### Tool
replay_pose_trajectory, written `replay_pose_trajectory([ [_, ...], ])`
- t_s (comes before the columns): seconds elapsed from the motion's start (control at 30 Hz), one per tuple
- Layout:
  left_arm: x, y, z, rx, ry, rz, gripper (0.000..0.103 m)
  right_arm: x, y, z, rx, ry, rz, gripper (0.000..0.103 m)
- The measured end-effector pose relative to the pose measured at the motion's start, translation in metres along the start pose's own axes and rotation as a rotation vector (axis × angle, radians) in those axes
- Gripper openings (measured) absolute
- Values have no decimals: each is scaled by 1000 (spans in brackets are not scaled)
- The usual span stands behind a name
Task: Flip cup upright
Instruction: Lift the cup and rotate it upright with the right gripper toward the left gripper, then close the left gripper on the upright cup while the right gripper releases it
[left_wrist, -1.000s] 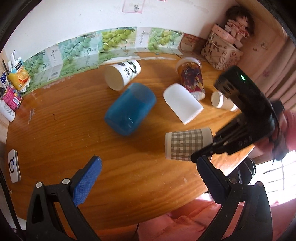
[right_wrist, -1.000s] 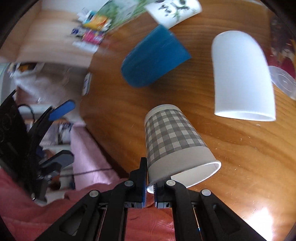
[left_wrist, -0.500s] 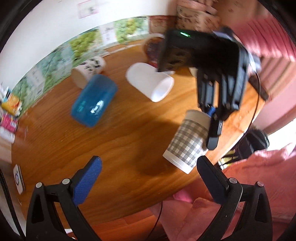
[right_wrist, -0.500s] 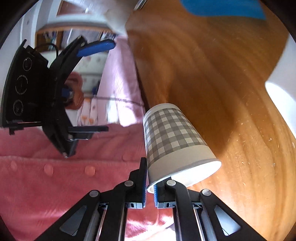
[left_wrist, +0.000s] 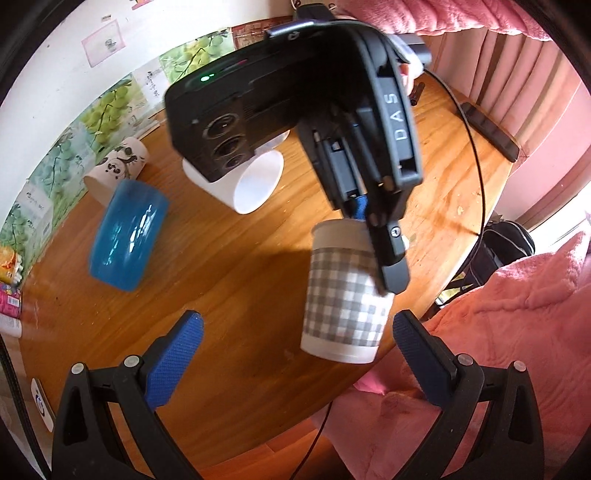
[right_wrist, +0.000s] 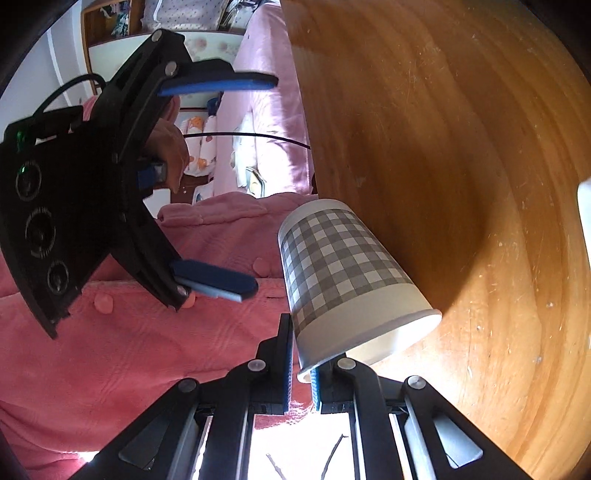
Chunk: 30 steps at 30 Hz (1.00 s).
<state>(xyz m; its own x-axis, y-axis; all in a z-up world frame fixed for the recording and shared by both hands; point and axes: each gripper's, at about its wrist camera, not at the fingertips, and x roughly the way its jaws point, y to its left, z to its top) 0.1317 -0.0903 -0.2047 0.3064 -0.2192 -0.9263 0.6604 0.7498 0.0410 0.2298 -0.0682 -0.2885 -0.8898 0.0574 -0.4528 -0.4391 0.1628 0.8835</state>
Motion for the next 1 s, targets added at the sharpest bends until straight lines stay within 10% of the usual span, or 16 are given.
replay_pose_trajectory([
  [0.1,1,-1,0,10,1,-14,102,-9,-14,-13,-5,5,-12,15],
  [0.27,6,-2,1,24,17,-26,102,-13,-23,-15,36,-3,-64,65],
  [0.6,8,-3,5,59,25,-46,102,-45,-12,-53,59,-185,-173,76],
  [1.0,12,-11,6,133,43,-41,102,-75,6,-173,239,-876,-500,76],
])
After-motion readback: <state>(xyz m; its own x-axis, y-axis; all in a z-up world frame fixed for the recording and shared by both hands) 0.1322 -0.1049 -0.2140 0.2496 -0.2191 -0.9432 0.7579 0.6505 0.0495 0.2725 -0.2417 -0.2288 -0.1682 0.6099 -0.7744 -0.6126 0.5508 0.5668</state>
